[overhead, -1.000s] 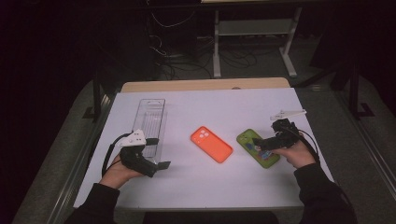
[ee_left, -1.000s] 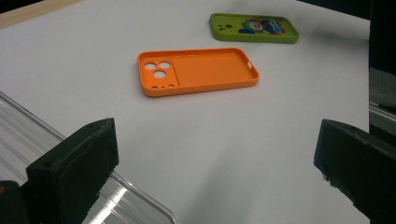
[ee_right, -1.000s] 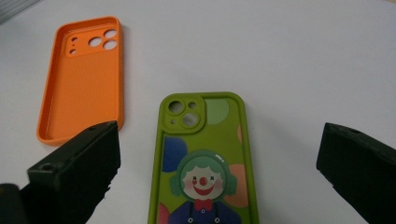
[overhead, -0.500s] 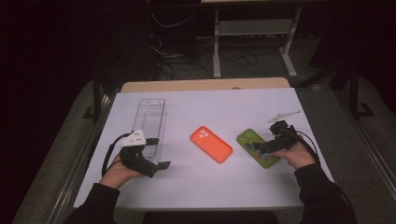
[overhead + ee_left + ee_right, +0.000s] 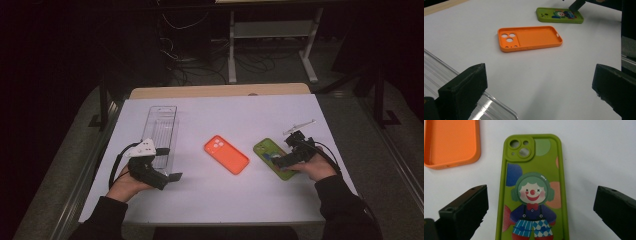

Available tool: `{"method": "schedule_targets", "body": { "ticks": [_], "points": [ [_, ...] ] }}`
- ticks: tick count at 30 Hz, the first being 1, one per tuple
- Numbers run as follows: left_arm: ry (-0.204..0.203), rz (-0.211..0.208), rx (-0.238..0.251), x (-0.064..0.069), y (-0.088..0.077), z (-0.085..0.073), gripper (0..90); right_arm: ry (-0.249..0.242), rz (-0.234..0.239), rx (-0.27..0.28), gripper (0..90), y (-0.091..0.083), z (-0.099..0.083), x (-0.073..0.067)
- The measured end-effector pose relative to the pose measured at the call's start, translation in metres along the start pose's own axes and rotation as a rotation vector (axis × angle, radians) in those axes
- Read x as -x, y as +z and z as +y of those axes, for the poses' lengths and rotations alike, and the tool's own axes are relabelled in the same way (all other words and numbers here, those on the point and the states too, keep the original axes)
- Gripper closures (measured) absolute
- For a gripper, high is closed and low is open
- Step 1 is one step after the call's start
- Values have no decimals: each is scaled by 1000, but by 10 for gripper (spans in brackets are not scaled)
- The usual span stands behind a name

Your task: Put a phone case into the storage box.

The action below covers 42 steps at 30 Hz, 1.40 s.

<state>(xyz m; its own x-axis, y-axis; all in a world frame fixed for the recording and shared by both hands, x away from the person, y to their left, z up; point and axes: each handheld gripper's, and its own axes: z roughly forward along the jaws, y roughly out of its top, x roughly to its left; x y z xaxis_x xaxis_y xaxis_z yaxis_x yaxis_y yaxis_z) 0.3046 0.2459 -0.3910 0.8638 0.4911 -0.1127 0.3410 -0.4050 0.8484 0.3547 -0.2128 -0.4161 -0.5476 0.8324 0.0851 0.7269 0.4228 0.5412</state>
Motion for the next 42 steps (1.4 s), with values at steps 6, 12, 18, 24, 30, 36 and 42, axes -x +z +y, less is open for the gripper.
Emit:
{"method": "schedule_targets", "body": {
  "ticks": [6, 12, 18, 24, 30, 36, 42],
  "points": [
    [3, -1, 0, 0, 0, 0, 0, -11, -1, -44, 0, 5, -1, -1],
    [5, -1, 0, 0, 0, 0, 0, -21, -3, -80, 0, 9, -2, -2],
    [4, -1, 0, 0, 0, 0, 0, -49, -10, -101, 0, 13, -4, -2],
    [-2, 0, 0, 0, 0, 0, 0, -26, -12, -124, 0, 15, -3, -6],
    [4, -1, -1, 0, 0, 0, 0, -67, -22, -159, 0, 20, -5, -6],
    [0, -1, -1, 0, 0, 0, 0, -55, -27, -192, 7, 23, -5, -7],
    [6, -2, -4, 0, 1, 0, 0, -54, -31, -198, 49, 22, -6, -7]
  ]
}}
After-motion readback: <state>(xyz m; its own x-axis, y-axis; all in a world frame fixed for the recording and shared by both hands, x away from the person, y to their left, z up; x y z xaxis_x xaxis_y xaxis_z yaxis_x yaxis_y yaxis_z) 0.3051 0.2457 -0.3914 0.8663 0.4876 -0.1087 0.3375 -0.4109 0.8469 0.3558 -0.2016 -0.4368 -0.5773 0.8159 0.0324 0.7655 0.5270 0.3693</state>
